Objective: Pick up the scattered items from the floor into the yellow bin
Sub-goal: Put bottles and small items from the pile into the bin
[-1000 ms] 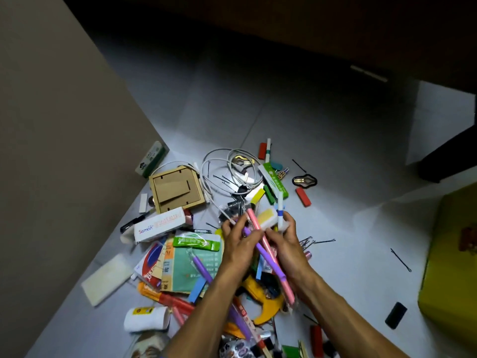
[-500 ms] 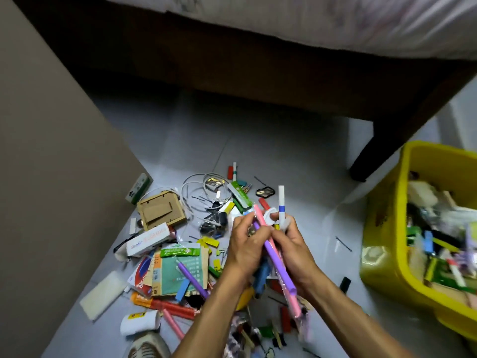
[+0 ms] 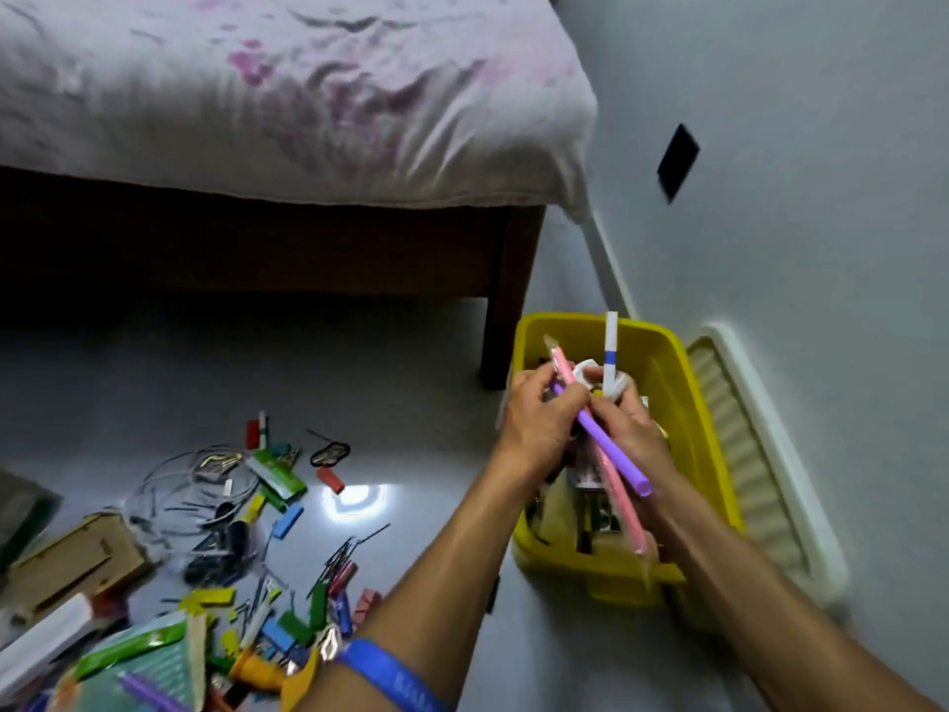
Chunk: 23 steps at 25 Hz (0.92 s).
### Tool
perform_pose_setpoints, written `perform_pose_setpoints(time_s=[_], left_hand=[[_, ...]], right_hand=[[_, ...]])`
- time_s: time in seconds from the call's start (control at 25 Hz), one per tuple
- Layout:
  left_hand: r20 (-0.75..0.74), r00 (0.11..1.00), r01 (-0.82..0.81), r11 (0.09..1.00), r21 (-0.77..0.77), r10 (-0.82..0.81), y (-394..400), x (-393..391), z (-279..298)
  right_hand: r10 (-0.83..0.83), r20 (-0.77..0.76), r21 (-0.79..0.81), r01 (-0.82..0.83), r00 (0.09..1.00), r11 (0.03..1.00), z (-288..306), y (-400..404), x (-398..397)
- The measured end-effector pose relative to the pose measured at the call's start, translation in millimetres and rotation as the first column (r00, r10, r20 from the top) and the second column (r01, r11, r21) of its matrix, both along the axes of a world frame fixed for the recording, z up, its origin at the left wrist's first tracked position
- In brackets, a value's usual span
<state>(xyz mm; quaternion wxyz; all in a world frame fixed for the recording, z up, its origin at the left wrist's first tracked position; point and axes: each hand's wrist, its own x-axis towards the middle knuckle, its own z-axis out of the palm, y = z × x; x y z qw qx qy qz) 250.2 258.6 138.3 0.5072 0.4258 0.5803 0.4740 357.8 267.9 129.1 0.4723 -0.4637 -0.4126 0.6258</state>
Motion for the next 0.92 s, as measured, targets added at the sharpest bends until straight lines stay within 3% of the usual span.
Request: perform_pose_setpoints(time_s=[0.12, 0.24, 0.36, 0.44, 0.48, 0.56, 0.6, 0.64, 0.72, 0.76, 0.84, 0.92], left_hand=[[0.044, 0.997, 0.059, 0.996, -0.071, -0.056, 24.2, 25.4, -25.7], [0.073, 0.997, 0.01, 0.996, -0.094, -0.003, 22.2, 25.2, -53.4], [0.13, 0.991, -0.016, 0.992, -0.122, 0.032, 14.0, 15.7, -69.4], [-0.086, 0.996, 0.003, 0.997, -0.074, -0.009, 7.2, 11.8, -77.1], [-0.304, 0.95, 0.072, 0.997, -0.025, -0.076, 3.4, 12.4, -82.1], [-0.725, 0.645, 0.327, 0.945, -0.023, -0.241, -6.1, 19.6, -86.4], [-0.817, 0.492, 0.43, 0.9, -0.074, -0.302, -10.0, 22.6, -86.8], [-0.853, 0.399, 0.482, 0.868, -0.118, -0.337, -13.0, 24.1, -87.3], [-0.906, 0.316, 0.437, 0.891, -0.125, -0.282, -14.9, 18.9, -90.5], [-0.937, 0.244, 0.398, 0.907, -0.138, -0.25, -16.2, 13.6, -93.0], [-0.937, 0.054, 0.395, 0.869, -0.298, -0.345, -23.0, 7.6, -99.0], [-0.89, -0.053, 0.436, 0.791, -0.429, -0.453, -25.5, 5.7, -99.3]], right_hand=[[-0.031, 0.067, -0.066, 0.036, 0.997, 0.997, -20.9, 28.8, 32.6], [-0.039, 0.253, -0.144, 0.078, 0.967, 0.987, -47.2, 45.3, 44.8], [-0.061, 0.336, -0.188, 0.13, 0.94, 0.973, -54.2, 50.1, 49.5], [-0.045, 0.448, -0.103, 0.102, 0.893, 0.989, -50.9, 43.9, 51.8], [-0.025, 0.604, -0.008, 0.037, 0.797, 0.999, -52.4, 38.2, 54.1], [0.068, 0.896, 0.051, -0.254, 0.439, 0.966, -70.5, 21.5, 59.1], [0.181, 0.941, -0.063, -0.375, 0.287, 0.925, -81.1, 11.0, 59.2], [0.314, 0.931, -0.211, -0.425, 0.187, 0.88, -89.8, 2.5, 59.5], [0.348, 0.931, -0.28, -0.394, 0.113, 0.875, -98.5, -2.8, 62.6], [0.267, 0.958, -0.216, -0.348, 0.105, 0.912, -98.3, -2.1, 63.2], [0.176, 0.984, -0.154, -0.317, 0.041, 0.936, -99.0, -3.1, 60.8], [0.344, 0.936, -0.294, -0.381, 0.069, 0.876, -102.0, -7.5, 55.4]])
